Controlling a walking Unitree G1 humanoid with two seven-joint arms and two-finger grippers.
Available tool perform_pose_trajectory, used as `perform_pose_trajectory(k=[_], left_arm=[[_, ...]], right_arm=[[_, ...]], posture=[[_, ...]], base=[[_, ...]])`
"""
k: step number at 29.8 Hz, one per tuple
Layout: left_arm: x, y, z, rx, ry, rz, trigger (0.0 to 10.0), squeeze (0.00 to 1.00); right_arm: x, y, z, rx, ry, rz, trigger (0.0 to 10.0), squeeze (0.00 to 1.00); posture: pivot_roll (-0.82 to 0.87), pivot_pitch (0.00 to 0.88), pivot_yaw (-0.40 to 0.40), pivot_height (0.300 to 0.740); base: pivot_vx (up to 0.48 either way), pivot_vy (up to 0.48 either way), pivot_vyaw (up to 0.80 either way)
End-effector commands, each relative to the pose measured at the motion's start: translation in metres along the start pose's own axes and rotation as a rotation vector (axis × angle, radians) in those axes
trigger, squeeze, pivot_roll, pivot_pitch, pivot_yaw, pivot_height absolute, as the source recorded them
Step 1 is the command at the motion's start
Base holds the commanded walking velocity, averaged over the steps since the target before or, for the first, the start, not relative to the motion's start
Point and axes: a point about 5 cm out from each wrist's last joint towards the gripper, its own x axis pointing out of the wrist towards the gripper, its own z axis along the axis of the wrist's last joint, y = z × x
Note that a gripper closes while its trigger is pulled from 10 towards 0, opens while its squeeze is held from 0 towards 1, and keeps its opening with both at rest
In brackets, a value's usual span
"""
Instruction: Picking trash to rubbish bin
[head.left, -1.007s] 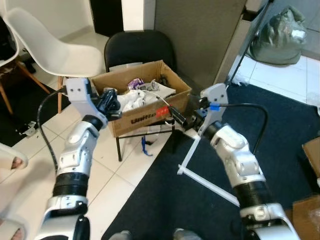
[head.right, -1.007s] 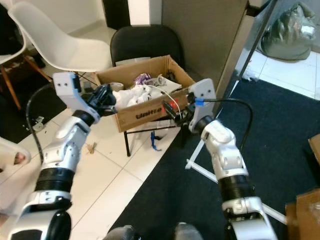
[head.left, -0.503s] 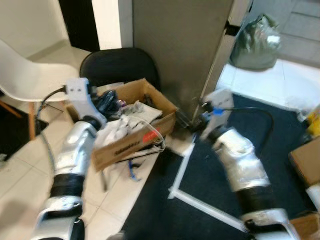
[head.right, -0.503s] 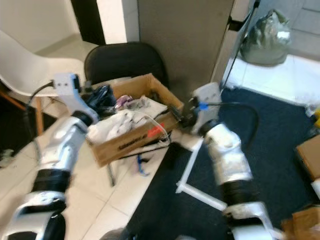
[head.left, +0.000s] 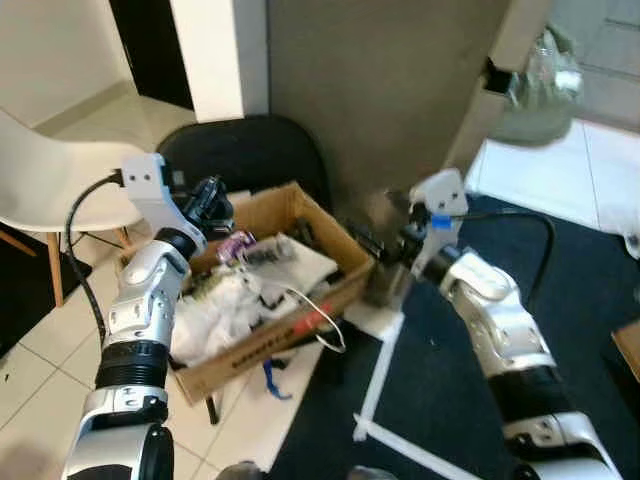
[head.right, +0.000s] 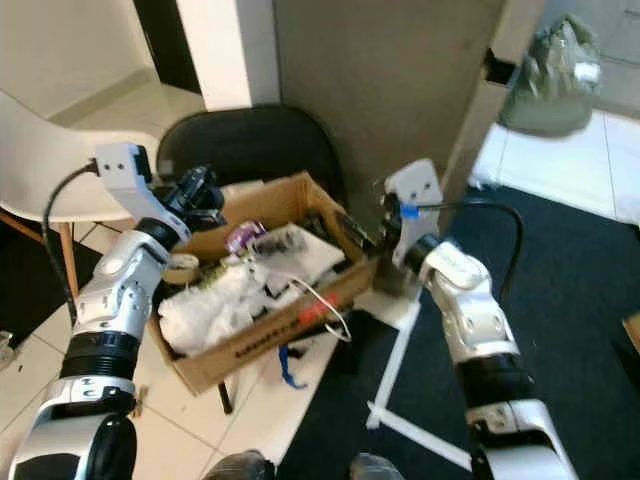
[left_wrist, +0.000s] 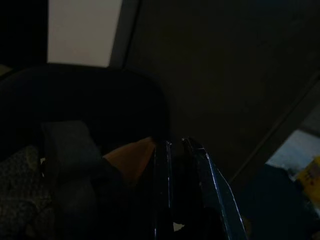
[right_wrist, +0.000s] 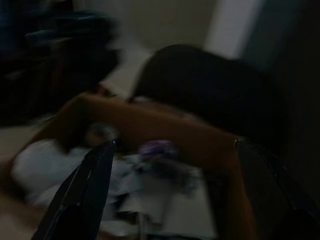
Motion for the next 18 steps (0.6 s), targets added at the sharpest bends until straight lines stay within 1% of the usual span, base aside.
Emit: perform_pose_trajectory(k=[1, 2, 3, 5, 6, 8, 17, 18], left_arm=[[-0.001, -0.001, -0.006, -0.002, 0.040, -0.022, 10.0, 0.00], [-0.001, -0.001, -0.007, 0.001, 0.045, -0.022, 10.0, 0.00], [-0.001, -0.001, -0.007, 0.001, 0.045, -0.022, 10.0, 0.00], [-0.002, 0.000, -0.008, 0.000, 0.054, -0.022, 10.0, 0.00], [-0.002, 0.000, -0.008, 0.000, 0.054, -0.022, 10.0, 0.00], [-0.004, 0.002, -0.010, 0.001, 0.066, -0.026, 10.0, 0.00], [-0.006, -0.001, -0.017, -0.009, 0.103, -0.058, 10.0, 0.00], [-0.007, 0.000, -0.019, -0.018, 0.107, -0.058, 10.0, 1.00]], right_arm=[[-0.007, 0.004, -0.002, 0.001, 0.022, 0.066, 10.0, 0.00], [-0.009, 0.006, -0.001, 0.031, 0.016, 0.111, 10.0, 0.00], [-0.009, 0.006, -0.001, 0.031, 0.016, 0.111, 10.0, 0.00], [-0.015, 0.011, 0.000, 0.073, 0.011, 0.196, 10.0, 0.00], [-0.015, 0.011, 0.000, 0.073, 0.011, 0.196, 10.0, 0.00], [-0.021, 0.014, -0.005, 0.042, 0.063, 0.264, 10.0, 0.00], [-0.021, 0.013, -0.005, 0.085, 0.057, 0.253, 10.0, 0.00], [-0.020, 0.013, -0.005, 0.097, 0.051, 0.246, 10.0, 0.00]], posture=[[-0.04, 0.000, -0.020, 0.740], [-0.04, 0.000, -0.020, 0.740], [-0.04, 0.000, -0.020, 0.740], [-0.04, 0.000, -0.019, 0.740], [-0.04, 0.000, -0.019, 0.740], [-0.04, 0.000, -0.019, 0.740], [-0.05, 0.000, -0.019, 0.740], [-0.05, 0.000, -0.020, 0.740]], base=[[0.000, 0.000, 0.00], [0.000, 0.000, 0.00], [0.000, 0.000, 0.00], [0.000, 0.000, 0.00], [0.000, 0.000, 0.00], [0.000, 0.000, 0.00], [0.000, 0.000, 0.00], [0.000, 0.000, 0.00]])
